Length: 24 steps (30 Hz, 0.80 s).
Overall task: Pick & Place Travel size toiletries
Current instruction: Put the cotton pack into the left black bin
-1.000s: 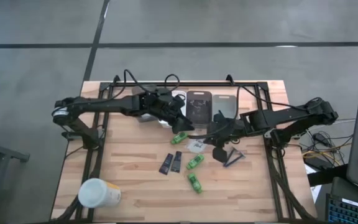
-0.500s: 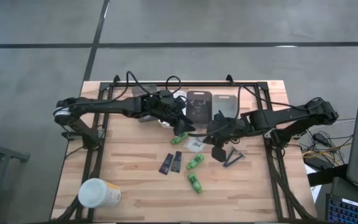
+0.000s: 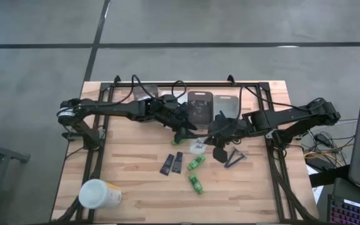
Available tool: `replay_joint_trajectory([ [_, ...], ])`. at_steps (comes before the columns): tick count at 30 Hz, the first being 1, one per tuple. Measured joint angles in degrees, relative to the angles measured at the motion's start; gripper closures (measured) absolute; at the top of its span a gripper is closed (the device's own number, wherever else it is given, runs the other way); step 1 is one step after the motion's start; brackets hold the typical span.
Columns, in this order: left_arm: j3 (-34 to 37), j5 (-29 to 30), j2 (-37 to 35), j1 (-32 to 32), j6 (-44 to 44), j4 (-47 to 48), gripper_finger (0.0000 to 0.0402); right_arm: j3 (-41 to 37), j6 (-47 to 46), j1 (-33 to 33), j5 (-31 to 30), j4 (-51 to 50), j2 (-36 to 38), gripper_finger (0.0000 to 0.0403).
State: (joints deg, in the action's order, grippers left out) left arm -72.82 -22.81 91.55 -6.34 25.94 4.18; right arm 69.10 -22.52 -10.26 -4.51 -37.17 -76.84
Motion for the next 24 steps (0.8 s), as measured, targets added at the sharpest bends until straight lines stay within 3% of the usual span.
replay_joint_trajectory([
  [6, 0.0, -0.4, 0.0, 0.5, -1.6, 0.1, 0.0174, 0.0, 0.0, 0.0, 0.0, 0.0, 0.0, 0.0394],
  [20, 0.0, 1.4, 0.0, 0.5, -3.4, 0.0, 0.0373, 0.0, 0.5, 0.0, -0.1, 0.0, 0.0, 0.0394],
  [24, 0.0, 2.2, 0.0, 0.5, -3.8, 0.0, 0.0385, 0.0, 0.1, 0.1, -0.2, -0.1, 0.0, 0.0394],
])
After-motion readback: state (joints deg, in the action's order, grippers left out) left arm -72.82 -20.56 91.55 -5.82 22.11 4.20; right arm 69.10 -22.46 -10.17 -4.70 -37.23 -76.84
